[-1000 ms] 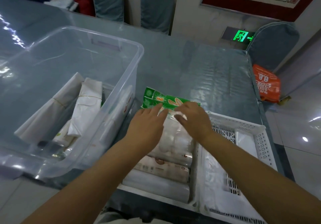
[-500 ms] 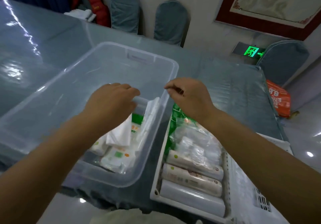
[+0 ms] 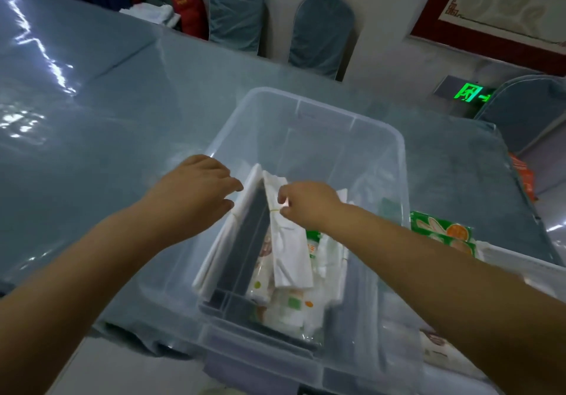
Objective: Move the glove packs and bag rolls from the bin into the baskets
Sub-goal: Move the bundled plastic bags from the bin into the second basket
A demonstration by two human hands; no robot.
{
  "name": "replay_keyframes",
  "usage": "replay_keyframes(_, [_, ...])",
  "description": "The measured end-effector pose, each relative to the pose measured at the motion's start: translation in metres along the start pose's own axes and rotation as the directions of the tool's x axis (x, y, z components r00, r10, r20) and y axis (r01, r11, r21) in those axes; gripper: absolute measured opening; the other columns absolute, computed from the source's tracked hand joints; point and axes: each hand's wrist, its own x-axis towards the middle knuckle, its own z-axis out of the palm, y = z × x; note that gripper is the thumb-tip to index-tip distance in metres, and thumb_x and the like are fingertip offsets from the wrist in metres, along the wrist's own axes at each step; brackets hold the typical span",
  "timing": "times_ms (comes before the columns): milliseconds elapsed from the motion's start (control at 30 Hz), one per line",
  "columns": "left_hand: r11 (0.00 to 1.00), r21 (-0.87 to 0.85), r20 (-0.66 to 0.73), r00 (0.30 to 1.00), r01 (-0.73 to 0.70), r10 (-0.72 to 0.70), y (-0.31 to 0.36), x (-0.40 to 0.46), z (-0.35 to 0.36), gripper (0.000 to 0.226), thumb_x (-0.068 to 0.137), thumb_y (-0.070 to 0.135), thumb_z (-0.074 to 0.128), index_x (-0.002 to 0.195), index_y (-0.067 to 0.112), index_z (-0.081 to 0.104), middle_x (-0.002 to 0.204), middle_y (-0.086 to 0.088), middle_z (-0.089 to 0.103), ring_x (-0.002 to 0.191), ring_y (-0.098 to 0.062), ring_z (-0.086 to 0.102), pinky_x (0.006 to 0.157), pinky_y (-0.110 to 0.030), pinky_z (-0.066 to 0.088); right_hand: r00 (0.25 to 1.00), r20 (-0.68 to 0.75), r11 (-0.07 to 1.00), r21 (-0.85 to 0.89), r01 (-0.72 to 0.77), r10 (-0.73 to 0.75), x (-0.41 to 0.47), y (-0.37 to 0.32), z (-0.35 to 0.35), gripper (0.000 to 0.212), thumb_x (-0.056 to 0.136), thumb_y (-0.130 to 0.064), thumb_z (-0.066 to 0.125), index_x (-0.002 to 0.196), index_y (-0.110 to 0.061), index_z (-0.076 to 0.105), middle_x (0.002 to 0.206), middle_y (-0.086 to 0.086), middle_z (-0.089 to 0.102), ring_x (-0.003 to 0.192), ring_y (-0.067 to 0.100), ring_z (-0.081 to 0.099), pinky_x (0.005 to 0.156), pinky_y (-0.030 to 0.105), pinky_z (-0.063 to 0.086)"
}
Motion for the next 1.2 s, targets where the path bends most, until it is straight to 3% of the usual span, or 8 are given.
replay_keyframes(233, [0.994,-0.105,-0.093,0.995,-0.033,0.023,-0.01,-0.002,0.008,0.029,0.088,0.032,0.056,0.115,0.026,0.063,0.106,0.002,0.07,0.112,-0.016,0.056,0.108,-0.019,0.004,0.931,0.031,0.921,0.14,-0.365,0.364,0.034,-0.029,0.07,0.062,0.075,-0.054,0.067,0.121,-0.018,0.045,0.115,0.006,0.057,0.095,0.028,0.061,0.075,0.037,0.053])
replay_keyframes(467, [0.995,-0.094,-0.113,0.993,-0.036,0.025,-0.015,0.002,0.015,0.023,0.087,0.029,0.055,0.107,0.027,0.066,0.092,0.003,0.072,0.097,-0.013,0.062,0.108,-0.02,0.006,0.871,0.067,0.847,0.205,-0.49,0.488,0.033,-0.015,0.061,0.03,0.083,-0.019,0.065,0.111,-0.011,0.056,0.088,0.004,0.057,0.07,0.02,0.056,0.053,0.026,0.042])
replay_keyframes(667, [0.99,-0.058,-0.009,0.992,-0.127,0.126,-0.014,0.002,0.013,0.03,0.09,0.039,0.045,0.116,0.035,0.06,0.107,0.009,0.069,0.111,-0.01,0.054,0.111,-0.026,0.008,0.868,0.14,0.775,0.4,-0.489,0.476,0.012,0.012,0.009,0.022,0.082,-0.006,0.053,0.101,0.0,0.061,0.098,0.015,0.06,0.084,0.028,0.058,0.065,0.024,0.041])
replay_keyframes(767, [0.983,-0.145,-0.053,0.993,-0.111,0.104,-0.01,0.012,0.005,0.025,0.088,0.036,0.05,0.108,0.032,0.066,0.104,0.0,0.069,0.113,-0.019,0.053,0.1,-0.031,0.029,0.872,0.104,0.517,0.769,-0.376,0.479,-0.008,0.004,-0.026,0.016,0.077,0.002,0.052,0.074,-0.011,0.06,0.073,0.008,0.056,0.064,0.021,0.054,0.054,0.022,0.041])
replay_keyframes(867, [0.946,-0.325,-0.105,0.993,0.009,-0.046,-0.005,0.03,-0.001,0.035,0.088,0.042,0.049,0.116,0.023,0.061,0.111,-0.003,0.065,0.113,-0.022,0.051,0.089,-0.034,0.039,0.924,0.056,0.213,0.966,-0.146,0.379,-0.032,-0.01,-0.056,0.031,0.079,0.009,0.054,0.097,-0.014,0.061,0.087,0.007,0.064,0.079,0.023,0.061,0.068,0.035,0.05])
replay_keyframes(967, [0.79,-0.585,0.021,0.978,0.182,-0.21,0.0,0.053,-0.007,0.052,0.085,0.05,0.052,0.128,0.021,0.047,0.106,0.013,0.06,0.1,-0.016,0.057,0.078,-0.028,0.041,0.942,-0.082,0.047,0.996,0.071,0.326,-0.045,-0.026,-0.075,0.036,0.081,0.012,0.054,0.099,-0.02,0.059,0.097,0.005,0.065,0.086,0.021,0.064,0.078,0.041,0.055])
replay_keyframes(1100, [0.216,-0.951,0.183,0.965,0.223,-0.189,-0.001,0.072,-0.013,0.027,0.075,0.032,0.073,0.098,0.021,0.066,0.093,0.002,0.073,0.083,-0.018,0.069,0.076,-0.034,0.055,0.907,-0.206,0.064,0.979,0.196,0.366,-0.04,-0.039,-0.083,0.039,0.082,0.01,0.056,0.1,-0.025,0.057,0.107,0.006,0.061,0.094,0.025,0.063,0.083,0.043,0.055])
replay_keyframes(1200, [0.123,-0.987,0.07,0.969,0.102,-0.238,-0.012,0.083,-0.014,0.015,0.074,0.014,0.073,0.086,0.021,0.068,0.082,0.004,0.075,0.075,-0.012,0.07,0.065,-0.026,0.055,0.863,-0.277,0.126,0.961,0.247,0.422,-0.028,-0.039,-0.08,0.031,0.084,0.003,0.06,0.102,-0.022,0.059,0.095,-0.001,0.063,0.088,0.015,0.063,0.079,0.024,0.055])
